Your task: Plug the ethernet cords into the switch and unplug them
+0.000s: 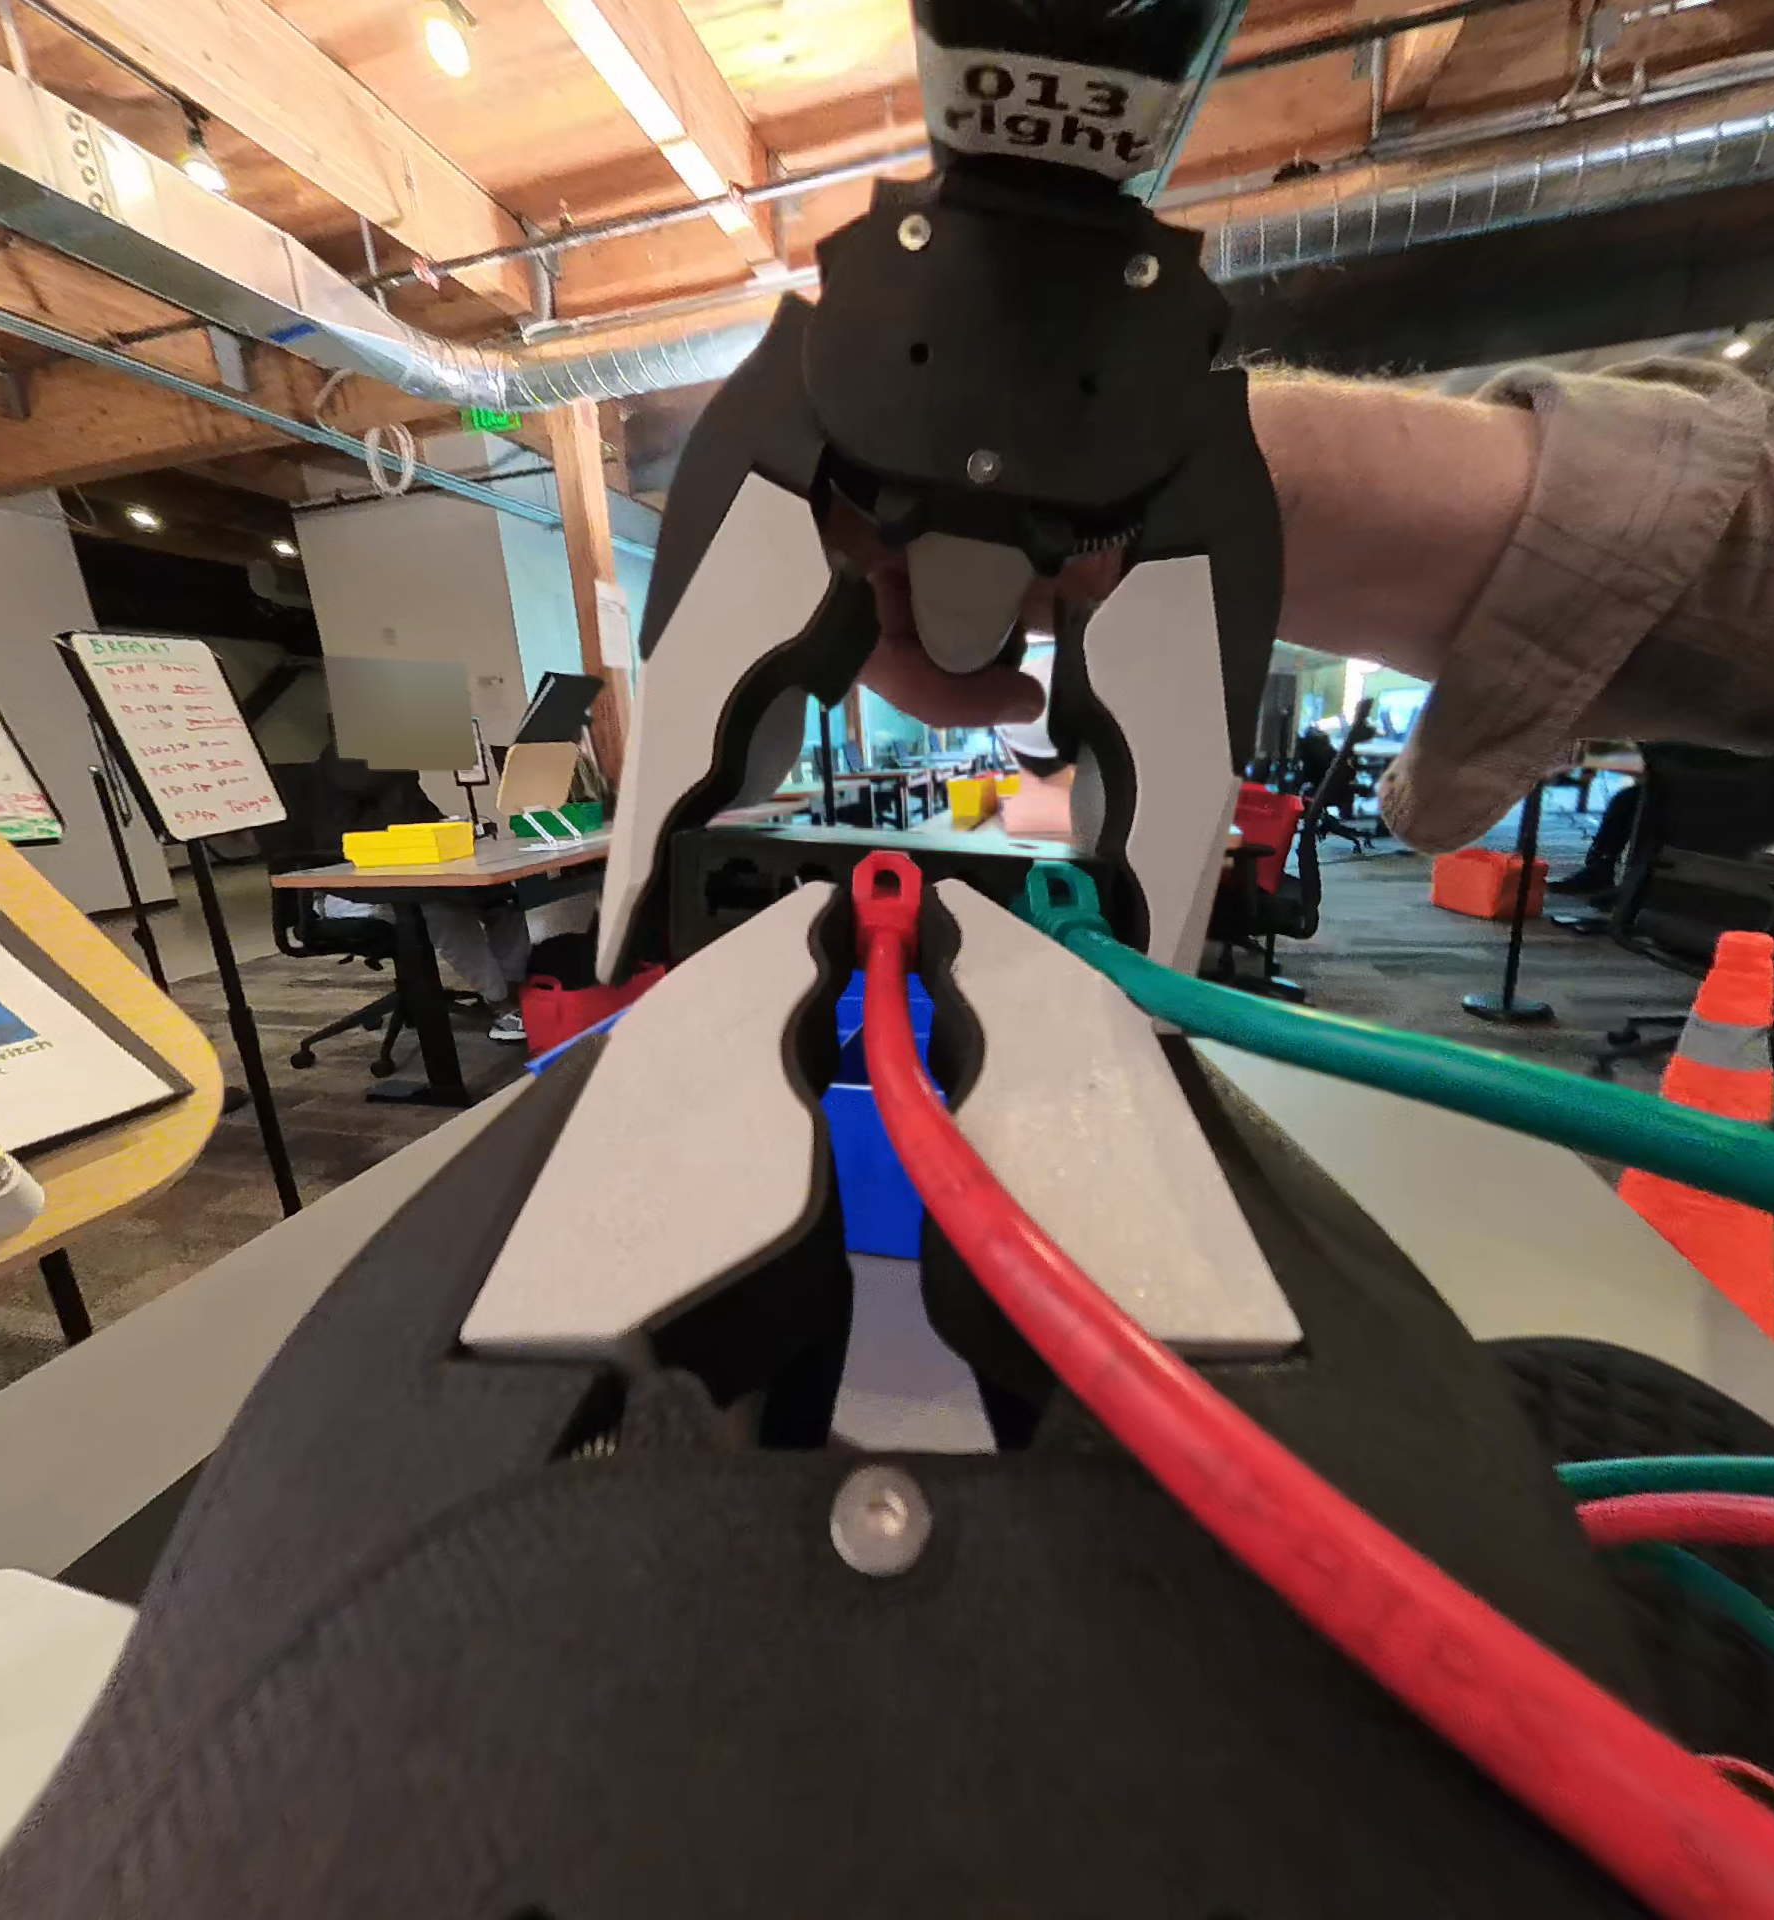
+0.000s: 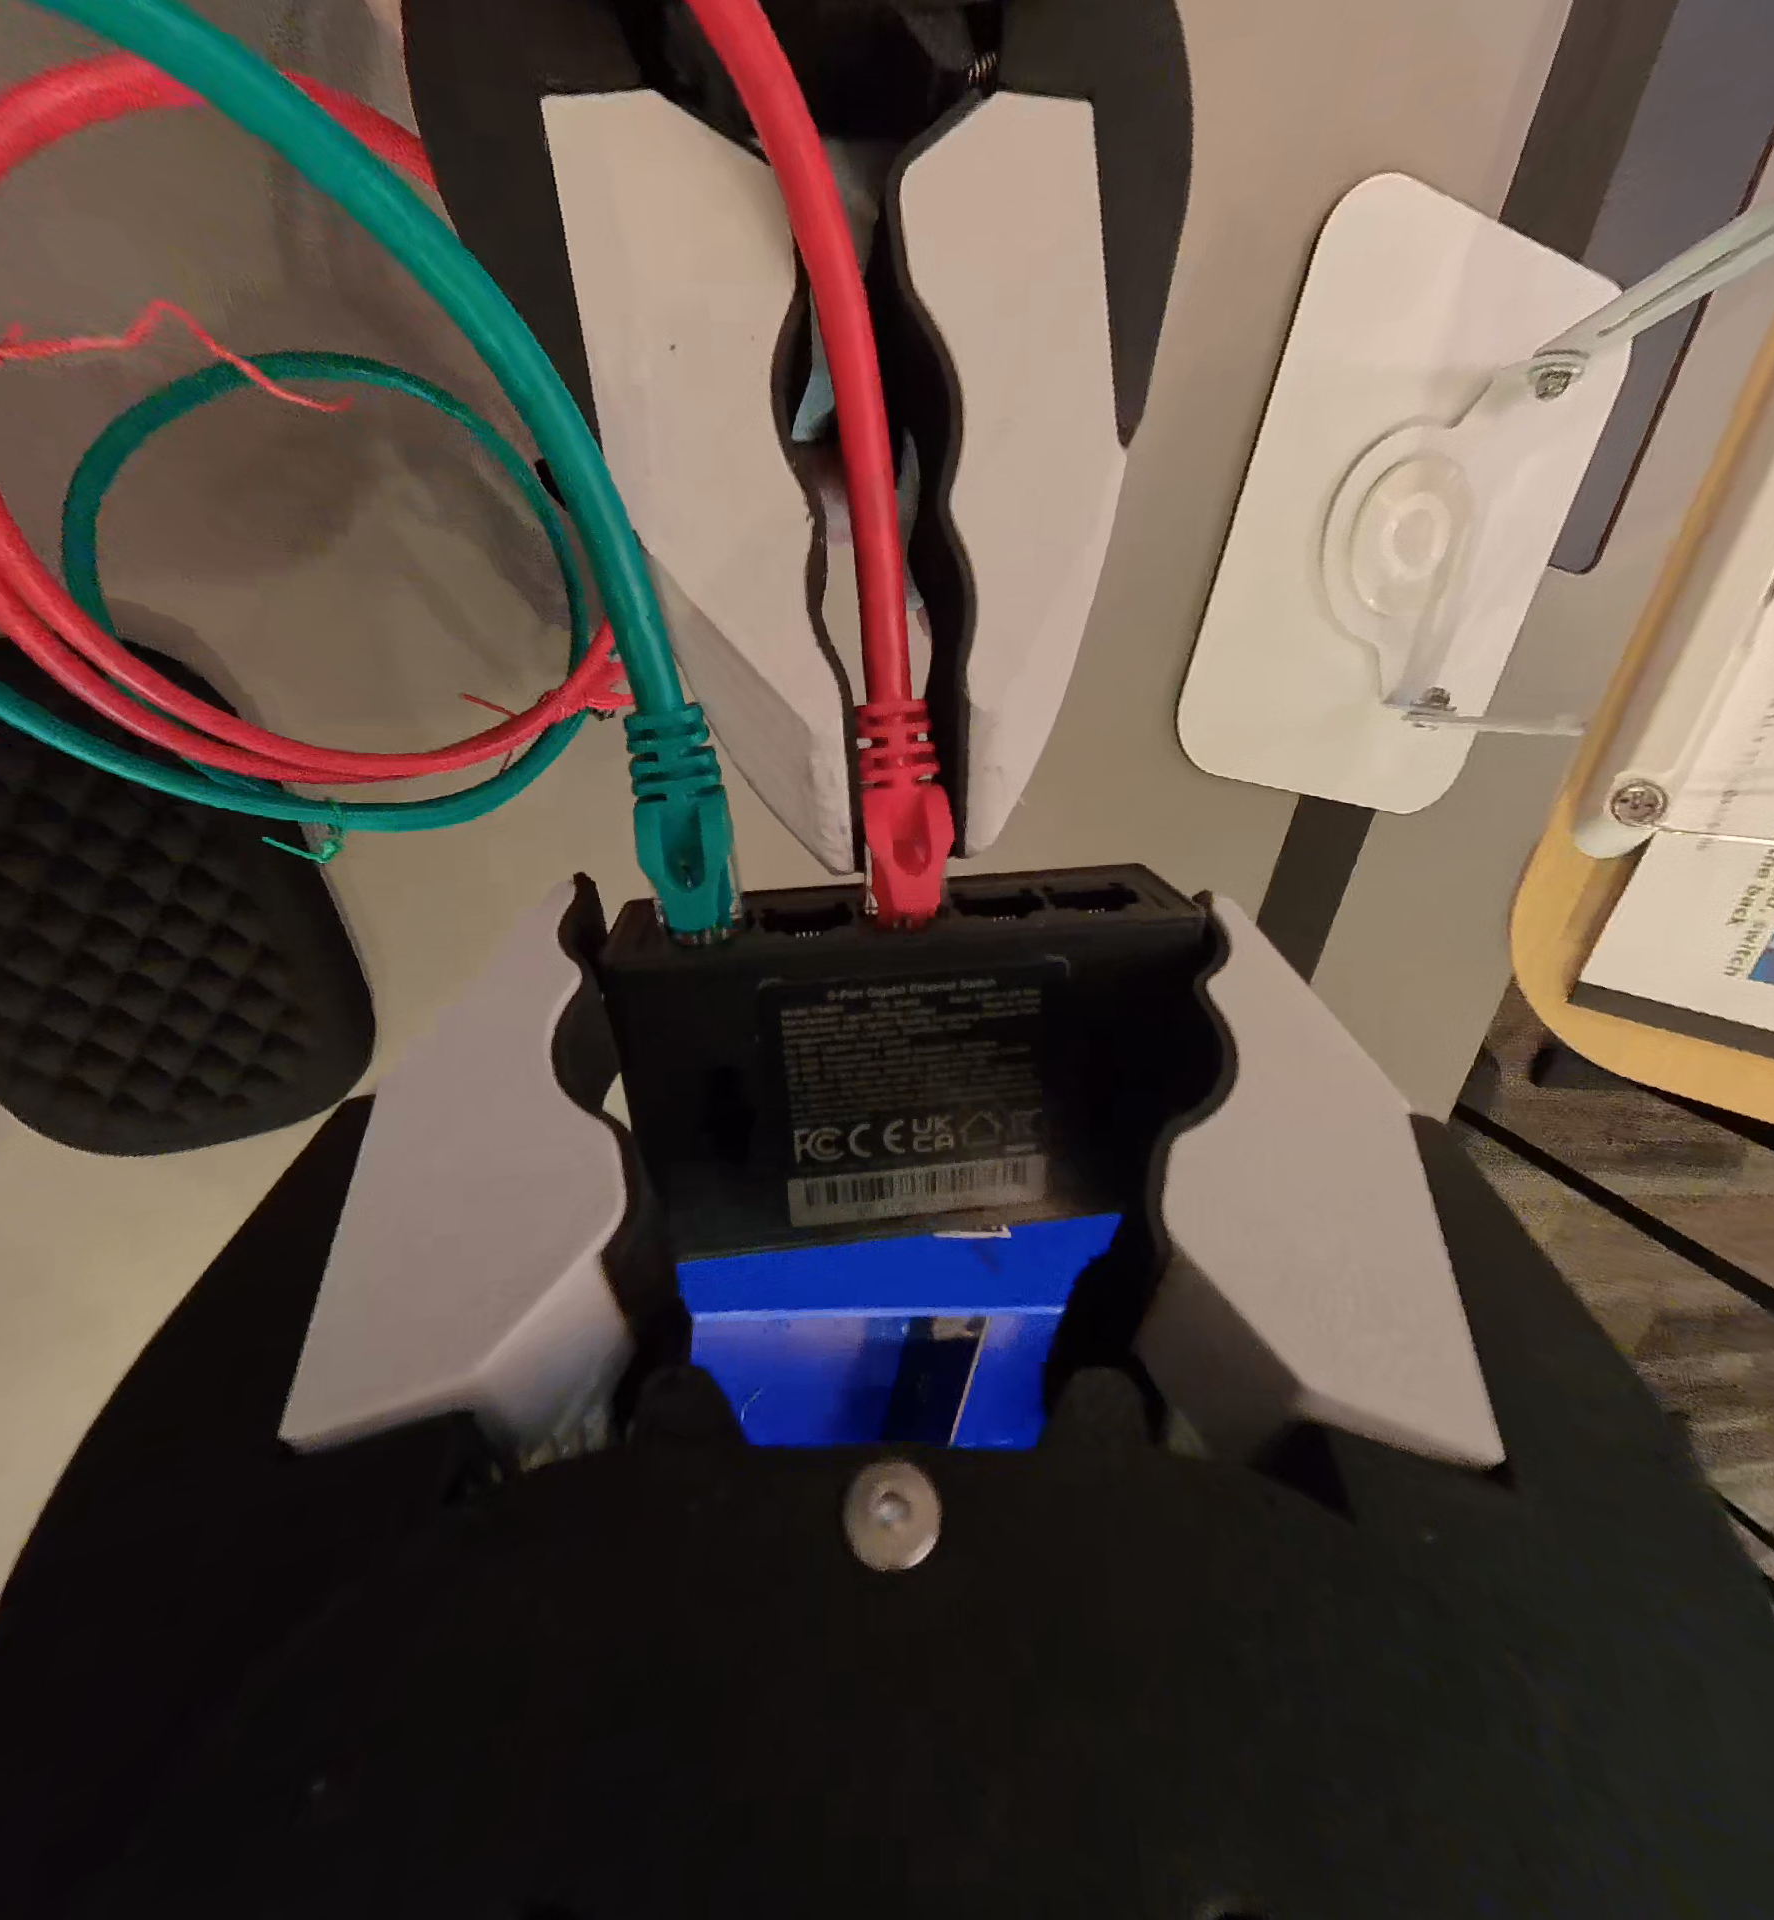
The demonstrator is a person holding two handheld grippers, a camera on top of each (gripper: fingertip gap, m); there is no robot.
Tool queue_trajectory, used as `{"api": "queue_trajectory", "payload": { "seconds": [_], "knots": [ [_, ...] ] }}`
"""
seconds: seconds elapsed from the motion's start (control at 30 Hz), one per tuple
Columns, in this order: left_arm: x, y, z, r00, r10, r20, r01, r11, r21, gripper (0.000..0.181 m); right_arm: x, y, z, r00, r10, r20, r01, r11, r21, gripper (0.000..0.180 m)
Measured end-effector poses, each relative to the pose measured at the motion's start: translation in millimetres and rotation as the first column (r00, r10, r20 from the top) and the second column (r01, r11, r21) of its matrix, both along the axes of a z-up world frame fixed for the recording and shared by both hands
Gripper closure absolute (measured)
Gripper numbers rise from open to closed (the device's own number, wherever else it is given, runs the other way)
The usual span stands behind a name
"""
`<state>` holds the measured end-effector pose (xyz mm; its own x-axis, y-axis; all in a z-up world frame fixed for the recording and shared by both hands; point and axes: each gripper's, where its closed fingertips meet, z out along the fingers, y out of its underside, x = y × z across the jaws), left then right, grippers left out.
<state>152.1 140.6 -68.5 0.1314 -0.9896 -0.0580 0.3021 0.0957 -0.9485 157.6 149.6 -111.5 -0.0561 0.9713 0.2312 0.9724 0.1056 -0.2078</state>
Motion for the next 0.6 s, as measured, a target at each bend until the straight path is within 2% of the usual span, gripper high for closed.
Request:
{"api": "queue_trajectory", "payload": {
  "seconds": [0.1, 0.23, 0.3, 0.43, 0.53, 0.6],
  "knots": [
    [0.8, 0.3, -3.9, 0.998, -0.035, -0.054, 0.038, 0.998, 0.055, 0.169, 0.6, 1.9, -4.6, 0.999, -0.013, -0.031, 0.013, 1.0, 0.016, 0.072],
    [-6.5, 8.3, -13.2, 0.982, -0.15, -0.113, 0.156, 0.987, 0.047, 0.148, 8.6, 6.6, -13.6, 0.996, -0.059, -0.061, 0.061, 0.998, 0.022, 0.072],
    [-8.3, 15.1, -22.9, 0.968, -0.183, -0.17, 0.19, 0.981, 0.025, 0.132, 10.1, 5.6, -19.7, 0.994, -0.078, -0.082, 0.079, 0.997, 0.007, 0.072],
    [-16.4, 22.7, -44.0, 0.928, -0.204, -0.312, 0.233, 0.971, 0.058, 0.124, 10.2, 3.6, -38.7, 0.988, -0.109, -0.113, 0.106, 0.994, -0.028, 0.072],
    [-26.6, 21.3, -64.1, 0.864, -0.235, -0.445, 0.297, 0.952, 0.075, 0.128, 5.3, 1.5, -54.8, 0.983, -0.115, -0.143, 0.108, 0.993, -0.054, 0.071],
    [-32.8, 25.0, -69.2, 0.846, -0.233, -0.479, 0.303, 0.95, 0.073, 0.132, 1.1, 1.7, -66.5, 0.977, -0.125, -0.17, 0.113, 0.99, -0.08, 0.071]
  ]
}}
